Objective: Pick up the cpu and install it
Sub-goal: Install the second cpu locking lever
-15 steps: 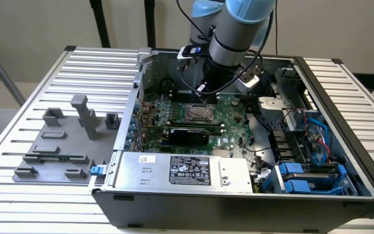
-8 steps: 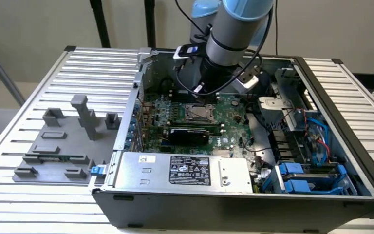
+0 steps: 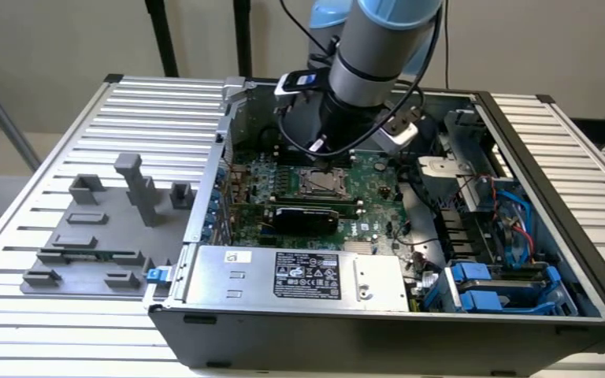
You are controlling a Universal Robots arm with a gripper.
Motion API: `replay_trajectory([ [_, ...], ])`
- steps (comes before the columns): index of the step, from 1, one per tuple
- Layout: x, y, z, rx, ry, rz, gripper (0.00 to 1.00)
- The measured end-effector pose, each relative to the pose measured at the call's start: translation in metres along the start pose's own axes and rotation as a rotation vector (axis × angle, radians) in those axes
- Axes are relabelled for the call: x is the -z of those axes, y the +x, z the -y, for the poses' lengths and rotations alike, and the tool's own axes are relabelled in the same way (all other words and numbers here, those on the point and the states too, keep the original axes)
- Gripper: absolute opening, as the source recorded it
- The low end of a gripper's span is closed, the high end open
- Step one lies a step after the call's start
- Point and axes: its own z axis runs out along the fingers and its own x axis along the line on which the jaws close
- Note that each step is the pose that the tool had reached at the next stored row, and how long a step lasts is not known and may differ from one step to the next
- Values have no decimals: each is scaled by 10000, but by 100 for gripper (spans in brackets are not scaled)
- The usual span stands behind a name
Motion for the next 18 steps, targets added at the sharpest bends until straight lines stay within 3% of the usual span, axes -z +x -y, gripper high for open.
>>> replay_trajectory([
  [7,58,-180,-19,-8,-63,56,11],
  [10,52,-271,29,-6,-67,51,11],
  [11,46,-300,55,-1,-87,28,11],
  [15,1,-363,115,56,-270,-154,11],
  [18,-42,-359,138,83,-349,-238,11],
])
